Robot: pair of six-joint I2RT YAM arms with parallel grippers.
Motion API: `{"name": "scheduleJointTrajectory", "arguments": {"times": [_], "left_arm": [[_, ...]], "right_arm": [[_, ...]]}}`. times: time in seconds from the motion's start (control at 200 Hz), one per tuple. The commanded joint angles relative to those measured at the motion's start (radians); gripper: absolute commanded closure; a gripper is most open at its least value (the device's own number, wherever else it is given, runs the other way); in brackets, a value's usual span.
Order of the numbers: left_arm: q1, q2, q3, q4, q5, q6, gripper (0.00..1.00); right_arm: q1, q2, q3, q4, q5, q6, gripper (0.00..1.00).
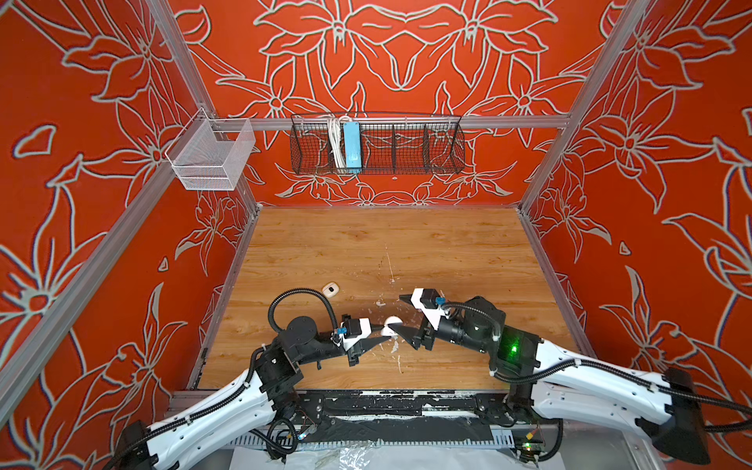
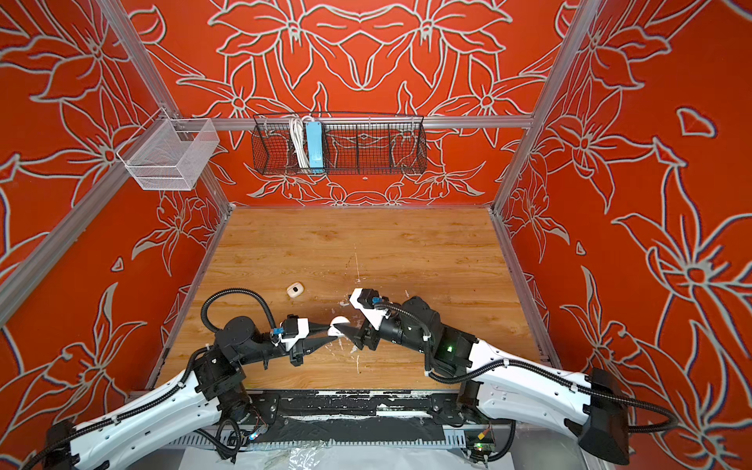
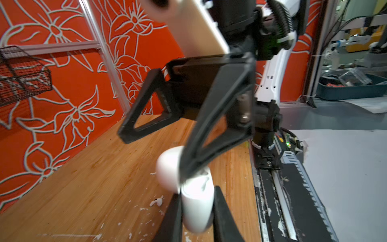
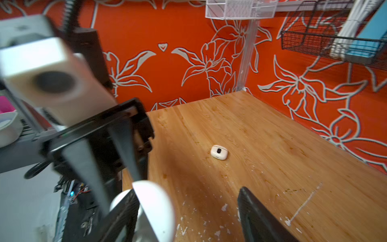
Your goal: Insert the wireless bluetooth earbuds into the charging case
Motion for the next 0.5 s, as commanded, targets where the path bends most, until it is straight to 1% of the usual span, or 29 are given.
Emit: {"name": "scheduleJointTrajectory", "arguments": {"times": [0.0, 0.13, 0.305, 0.385, 0.495], "left_arm": [[-0.018, -0.012, 0.034, 0.041, 0.125, 0.014, 1.00], [-0.018, -0.020, 0.029, 0.046, 0.123, 0.015, 1.00], [-0.019, -0.025, 0.027, 0.045, 0.115, 0.016, 1.00], [-0.019, -0.020, 0.019, 0.052, 0.063, 0.000, 1.00], [-0.019, -0.002, -0.005, 0.087, -0.041, -0.026, 1.00]], "right_arm": [[-0.015, 0.010, 0.030, 0.019, 0.150, 0.014, 0.25], [-0.016, 0.000, 0.023, 0.017, 0.184, 0.014, 0.24], [-0.017, -0.011, 0.012, 0.028, 0.137, 0.016, 0.24], [-0.016, -0.029, 0.020, 0.009, 0.104, 0.030, 0.23], [-0.017, -0.087, 0.038, -0.030, 0.052, 0.091, 0.18]]}}
